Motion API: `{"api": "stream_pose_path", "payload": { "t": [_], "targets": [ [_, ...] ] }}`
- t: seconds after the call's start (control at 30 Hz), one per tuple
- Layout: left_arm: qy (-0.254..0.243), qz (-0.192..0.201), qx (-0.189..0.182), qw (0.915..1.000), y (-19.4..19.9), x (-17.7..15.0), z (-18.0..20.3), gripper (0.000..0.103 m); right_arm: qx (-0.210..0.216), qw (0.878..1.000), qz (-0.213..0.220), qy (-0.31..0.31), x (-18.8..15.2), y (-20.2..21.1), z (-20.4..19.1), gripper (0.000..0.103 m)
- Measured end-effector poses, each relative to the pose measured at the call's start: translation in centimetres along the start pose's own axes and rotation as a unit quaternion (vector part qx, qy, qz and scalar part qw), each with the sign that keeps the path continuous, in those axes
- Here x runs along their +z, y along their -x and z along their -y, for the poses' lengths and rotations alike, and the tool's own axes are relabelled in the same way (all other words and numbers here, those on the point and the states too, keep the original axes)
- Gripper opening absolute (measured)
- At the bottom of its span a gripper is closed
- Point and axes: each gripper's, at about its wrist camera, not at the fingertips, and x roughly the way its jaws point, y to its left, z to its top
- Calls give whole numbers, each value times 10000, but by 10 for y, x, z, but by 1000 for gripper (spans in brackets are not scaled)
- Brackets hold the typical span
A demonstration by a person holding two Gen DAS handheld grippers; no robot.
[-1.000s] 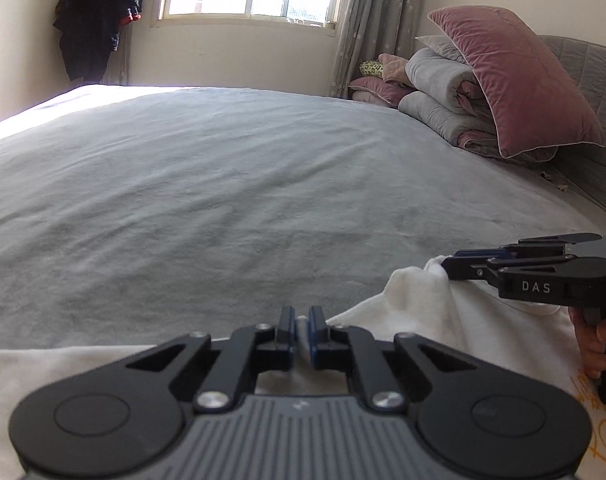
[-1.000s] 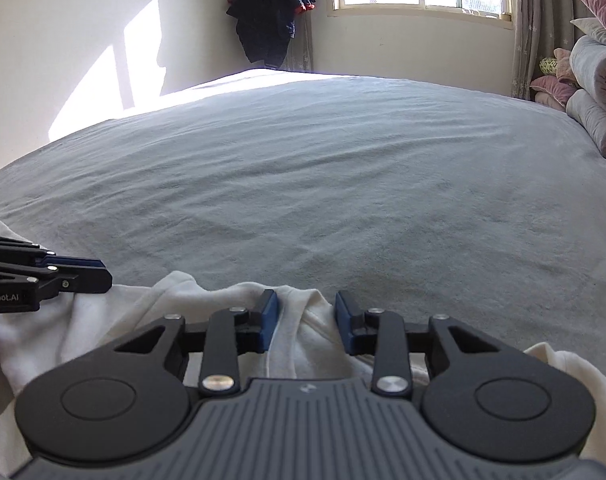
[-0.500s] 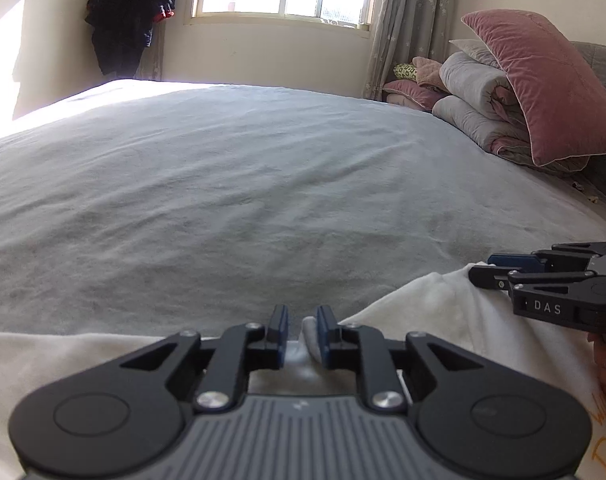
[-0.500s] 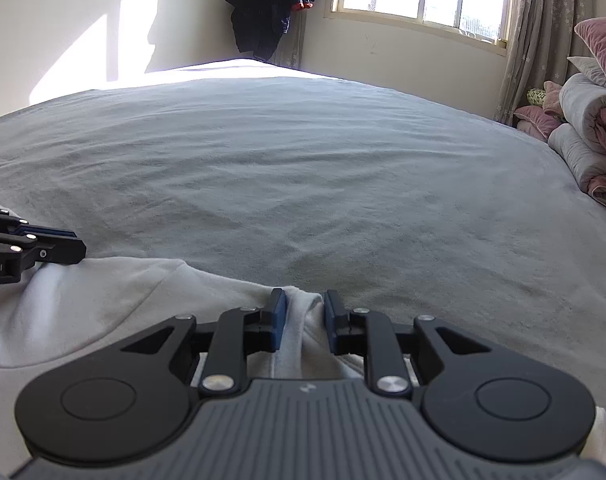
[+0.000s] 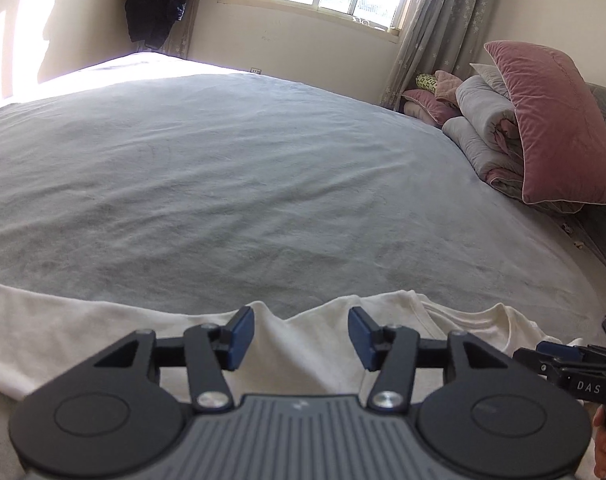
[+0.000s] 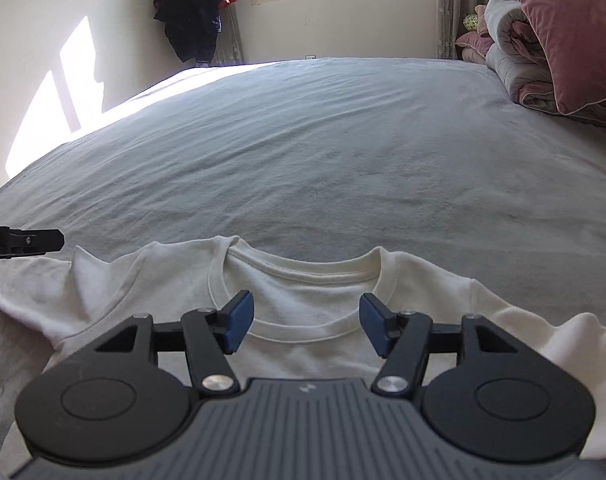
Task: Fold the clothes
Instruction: 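Move both open grippers to the shirt hem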
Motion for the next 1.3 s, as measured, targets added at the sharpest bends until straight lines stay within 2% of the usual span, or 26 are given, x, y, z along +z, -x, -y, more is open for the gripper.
{"api": "stream_pose_path", "payload": {
  "t": [0.17,0.37,0.43,0.53,0.63,0.8,1.0,1.2,1.3],
  "targets": [
    [67,-259,-168,9995,14,-34,25,54,-107,9994,-182,-278,-26,36,17,65],
    [-285,-455,-302,9981,25,-95,54,54,-78,9982,-353,-477,-59,66,27,65],
    [-433,-387,-294,9979,33,-116,60,57,1,9978,-475,-453,-71,72,27,66],
    [-948,-126,-203,9952,53,-141,67,62,-24,9982,-567,-193,-95,89,21,70],
    [-1204,-41,-178,9926,70,-153,67,65,-83,9979,-635,96,-115,110,16,72],
    [-1108,-35,-294,9934,94,-169,56,67,-199,9953,-776,540,-148,145,9,72],
    [-1551,-59,-347,9873,123,-194,50,69,-284,9913,-852,959,-185,186,2,74],
    [-1786,-140,-469,9827,154,-215,37,69,-257,9911,-1026,808,-207,216,19,75],
    [-1989,-423,-590,9773,167,-216,34,69,-334,9888,-1157,885,-216,230,28,75]
  ]
}}
